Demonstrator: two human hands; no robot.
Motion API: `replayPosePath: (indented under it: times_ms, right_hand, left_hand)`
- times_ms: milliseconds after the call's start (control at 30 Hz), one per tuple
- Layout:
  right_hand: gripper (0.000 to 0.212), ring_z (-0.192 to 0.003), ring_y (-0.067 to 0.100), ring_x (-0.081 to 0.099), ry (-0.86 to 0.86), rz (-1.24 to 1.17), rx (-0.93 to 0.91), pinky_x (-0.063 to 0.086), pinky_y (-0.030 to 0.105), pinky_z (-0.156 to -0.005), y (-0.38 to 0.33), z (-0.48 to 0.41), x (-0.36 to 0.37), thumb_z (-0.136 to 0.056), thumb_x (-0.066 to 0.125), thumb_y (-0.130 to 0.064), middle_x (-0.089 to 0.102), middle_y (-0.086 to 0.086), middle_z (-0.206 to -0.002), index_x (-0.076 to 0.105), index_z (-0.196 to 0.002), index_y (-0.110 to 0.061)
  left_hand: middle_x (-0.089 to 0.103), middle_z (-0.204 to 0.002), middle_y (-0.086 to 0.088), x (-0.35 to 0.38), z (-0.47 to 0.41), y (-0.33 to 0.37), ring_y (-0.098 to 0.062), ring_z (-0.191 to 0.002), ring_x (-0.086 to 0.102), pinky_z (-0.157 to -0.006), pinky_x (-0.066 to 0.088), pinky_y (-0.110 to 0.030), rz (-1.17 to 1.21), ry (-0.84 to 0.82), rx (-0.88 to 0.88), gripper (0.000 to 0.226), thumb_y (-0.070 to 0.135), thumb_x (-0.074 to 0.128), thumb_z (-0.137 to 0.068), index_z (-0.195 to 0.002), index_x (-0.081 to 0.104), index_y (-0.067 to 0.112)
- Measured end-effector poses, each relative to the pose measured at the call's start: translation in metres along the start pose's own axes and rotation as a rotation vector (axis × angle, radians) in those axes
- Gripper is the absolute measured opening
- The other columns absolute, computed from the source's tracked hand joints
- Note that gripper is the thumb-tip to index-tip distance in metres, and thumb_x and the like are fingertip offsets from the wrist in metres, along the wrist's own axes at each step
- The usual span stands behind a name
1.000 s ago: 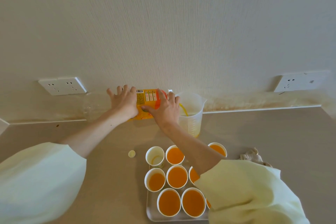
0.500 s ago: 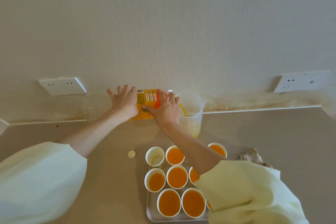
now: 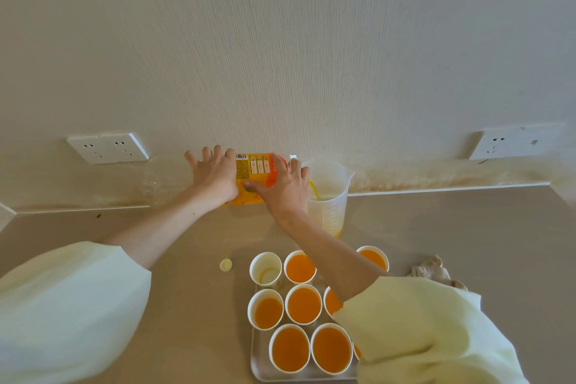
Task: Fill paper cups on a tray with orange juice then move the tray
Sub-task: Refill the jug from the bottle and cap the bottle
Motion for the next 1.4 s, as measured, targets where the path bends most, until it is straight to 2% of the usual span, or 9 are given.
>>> replayPosePath:
  times_ms: [333, 867, 1400]
  right_hand:
    - [0.085, -0.117, 0.029, 0.038, 0.008, 0.013, 0.001, 0.034, 0.035, -0.096, 0.0003, 0.0004, 0.002, -0.071, 0.066, -0.07, 0.042, 0.006, -0.137, 0.043, -0.141, -0.028]
    - [0.085, -0.117, 0.029, 0.039, 0.02, -0.006, 0.004, 0.038, 0.037, -0.097, 0.0021, -0.0017, 0.0041, -0.07, 0.065, -0.072, 0.044, 0.006, -0.135, 0.044, -0.14, -0.028]
    - [0.086, -0.118, 0.029, 0.038, 0.014, 0.005, 0.012, 0.034, 0.035, -0.097, 0.0013, -0.0011, 0.0033, -0.071, 0.064, -0.072, 0.043, 0.006, -0.136, 0.042, -0.141, -0.028]
  left_hand:
    - [0.041, -0.126, -0.005, 0.0003, 0.0001, 0.0005, -0.027, -0.121, 0.037, -0.105, 0.024, -0.054, 0.003, 0.009, -0.001, 0.069, 0.015, 0.067, -0.065, -0.128, 0.039, 0.018]
    - [0.04, -0.128, -0.006, -0.0011, -0.001, 0.0018, -0.029, -0.123, 0.035, -0.107, 0.023, -0.056, 0.005, 0.004, 0.0, 0.072, 0.014, 0.068, -0.067, -0.131, 0.037, 0.017]
    - [0.04, -0.127, -0.007, -0.0036, 0.0004, 0.0011, -0.029, -0.123, 0.036, -0.106, 0.025, -0.055, -0.005, -0.002, 0.014, 0.073, 0.014, 0.068, -0.066, -0.132, 0.036, 0.016]
Point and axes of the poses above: each hand's wrist, its own z-axis away from the middle knuckle, its own x-axis out of the palm, y = z × x, the point moved 3 cm from there along -z, towards the middle knuckle
